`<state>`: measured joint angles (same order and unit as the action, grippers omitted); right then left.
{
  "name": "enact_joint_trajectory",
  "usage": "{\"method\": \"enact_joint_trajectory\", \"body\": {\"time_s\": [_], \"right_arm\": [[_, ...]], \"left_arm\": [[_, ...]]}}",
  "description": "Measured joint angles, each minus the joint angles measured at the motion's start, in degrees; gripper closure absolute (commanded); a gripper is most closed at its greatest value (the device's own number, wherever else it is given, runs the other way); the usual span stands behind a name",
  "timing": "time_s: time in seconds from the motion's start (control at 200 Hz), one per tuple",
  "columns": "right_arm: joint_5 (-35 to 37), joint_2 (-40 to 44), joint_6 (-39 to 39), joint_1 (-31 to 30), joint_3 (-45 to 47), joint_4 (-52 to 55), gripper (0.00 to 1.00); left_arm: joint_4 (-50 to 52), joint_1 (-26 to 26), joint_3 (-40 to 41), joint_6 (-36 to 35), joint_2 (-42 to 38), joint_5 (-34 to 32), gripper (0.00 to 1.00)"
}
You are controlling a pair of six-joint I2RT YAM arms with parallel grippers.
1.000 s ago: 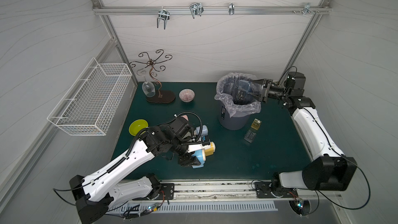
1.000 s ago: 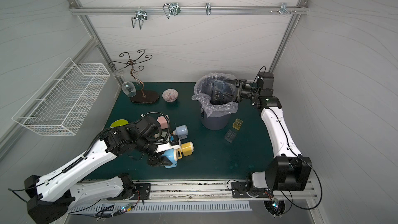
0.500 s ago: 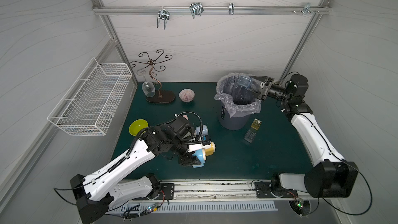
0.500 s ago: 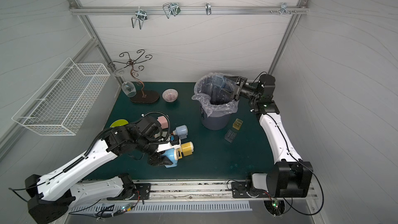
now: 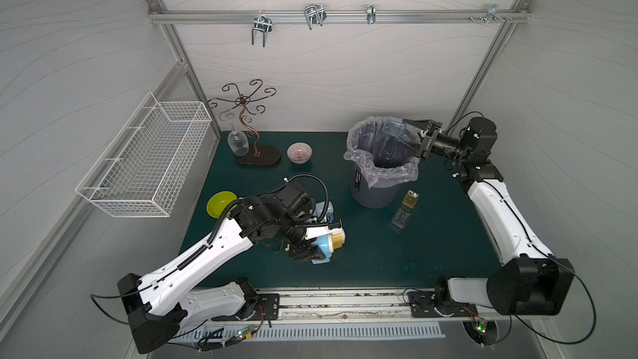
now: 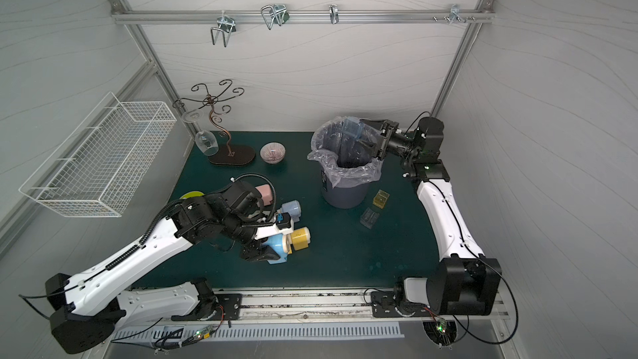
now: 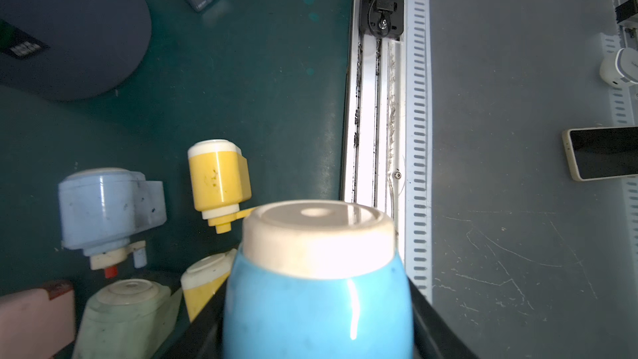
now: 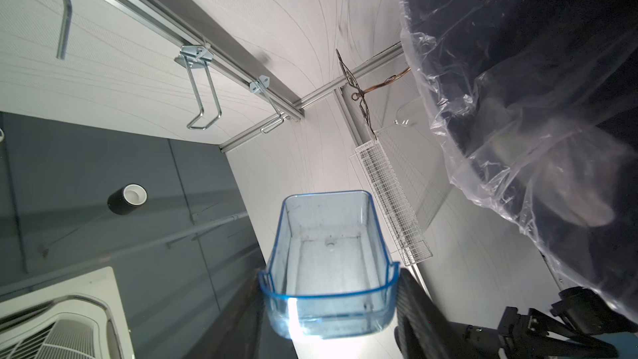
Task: Take out the pencil sharpener tray and clean the shavings
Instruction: Pour the shavings into the trash bin.
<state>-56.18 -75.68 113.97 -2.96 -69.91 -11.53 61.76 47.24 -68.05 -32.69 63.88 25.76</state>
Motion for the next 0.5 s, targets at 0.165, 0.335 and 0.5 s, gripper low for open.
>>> {"method": "enact_joint_trajectory", "body": {"time_s": [0.165,0.335,0.5], "right_arm": [[-2.0,-2.3,3.3,-0.1,3.7,-6.0,1.0],[-3.7,-2.9,-4.7,-0.3,-1.7,5.1,1.0],[-3.6,-3.0,-20.0,-1.0,-11.4,19.1,1.0]], "left_arm": [[2.2,-0.5,-5.8,-2.9,4.0,-0.4,1.0],[4.6,-4.1,-9.8,-6.3,7.2,0.0,1.0],[6.0,-12.8,-14.7,-10.7,9.2,1.8,1.0]]}}
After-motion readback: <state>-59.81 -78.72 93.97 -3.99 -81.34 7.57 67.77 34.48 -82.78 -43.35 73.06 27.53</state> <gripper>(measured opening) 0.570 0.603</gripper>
